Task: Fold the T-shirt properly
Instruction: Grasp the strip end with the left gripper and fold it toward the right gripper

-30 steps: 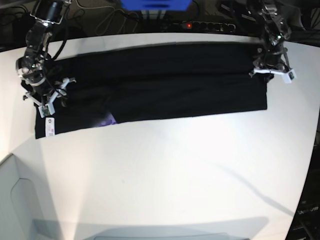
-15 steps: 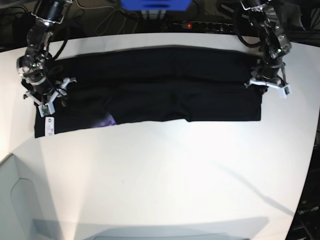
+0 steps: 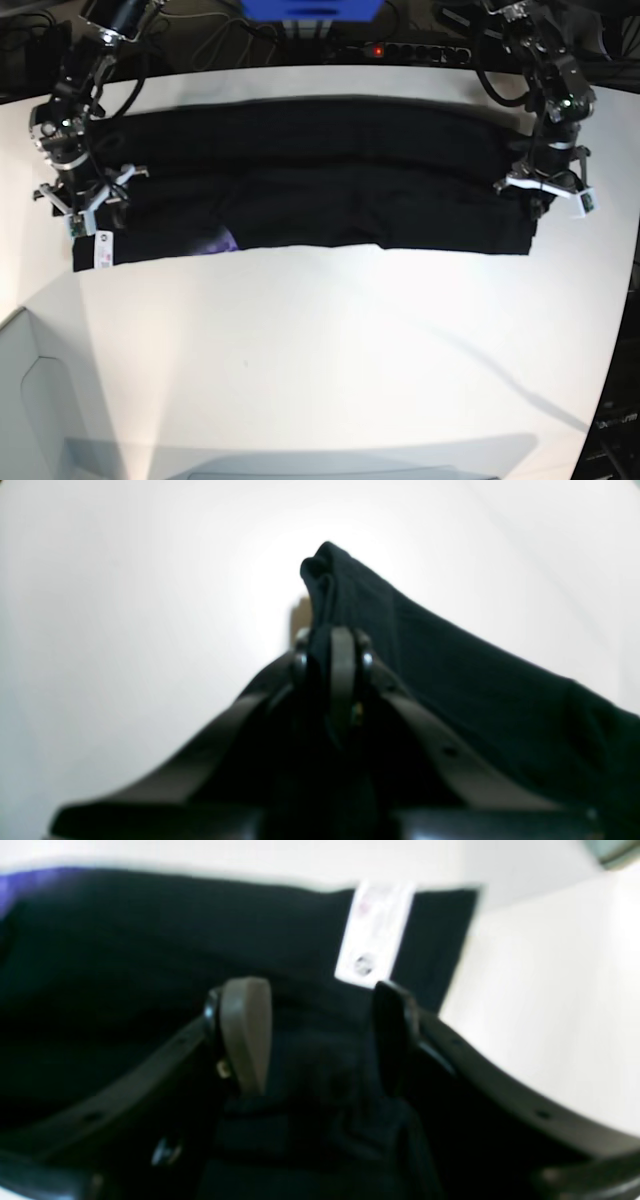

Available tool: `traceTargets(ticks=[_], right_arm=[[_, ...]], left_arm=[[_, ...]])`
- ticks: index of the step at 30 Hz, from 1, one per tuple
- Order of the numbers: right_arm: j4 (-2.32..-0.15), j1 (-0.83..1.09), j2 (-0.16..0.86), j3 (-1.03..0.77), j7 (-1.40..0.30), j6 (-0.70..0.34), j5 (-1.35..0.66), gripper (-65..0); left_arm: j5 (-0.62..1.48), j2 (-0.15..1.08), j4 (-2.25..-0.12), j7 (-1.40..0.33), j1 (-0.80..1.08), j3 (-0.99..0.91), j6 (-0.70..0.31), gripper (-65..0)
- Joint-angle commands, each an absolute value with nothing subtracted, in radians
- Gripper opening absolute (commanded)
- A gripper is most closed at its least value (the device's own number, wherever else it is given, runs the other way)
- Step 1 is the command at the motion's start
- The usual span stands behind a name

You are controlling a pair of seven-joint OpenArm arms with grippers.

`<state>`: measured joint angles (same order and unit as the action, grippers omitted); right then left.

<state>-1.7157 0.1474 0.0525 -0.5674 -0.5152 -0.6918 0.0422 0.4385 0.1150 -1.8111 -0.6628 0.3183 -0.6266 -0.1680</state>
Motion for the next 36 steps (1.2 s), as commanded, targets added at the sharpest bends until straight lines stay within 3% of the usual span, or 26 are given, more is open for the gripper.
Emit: traceTargets(ticks=[1,12,27,36], right_arm=[[-1.751,0.139,0.050,-0.579,-0.492,-0.698,0.027,-31.4],[-1.662,0.139,0.041,-0.575,-0.533,-0.698,0.027,-31.4],[-1.661,0.117,0.044,-0.573,-0.536,-0.698,0.027,-31.4],[-1.661,0.116,0.044,-0.572,-0.536,-0.698,0.027,-31.4]], left_arm=[[0.449,0.125,-1.848,-0.638,0.312,-0.631,-0.166,-64.9],[0.449,0.065,-1.997,-0.648,0.312,-0.611,-0.174,-64.9],[0.440,0.047,-1.989,-0.638,0.360,-0.108,-0.160,-64.9],[0.337,0.044,-1.934,-0.634,0.271,0.148,-0.033,-64.9]])
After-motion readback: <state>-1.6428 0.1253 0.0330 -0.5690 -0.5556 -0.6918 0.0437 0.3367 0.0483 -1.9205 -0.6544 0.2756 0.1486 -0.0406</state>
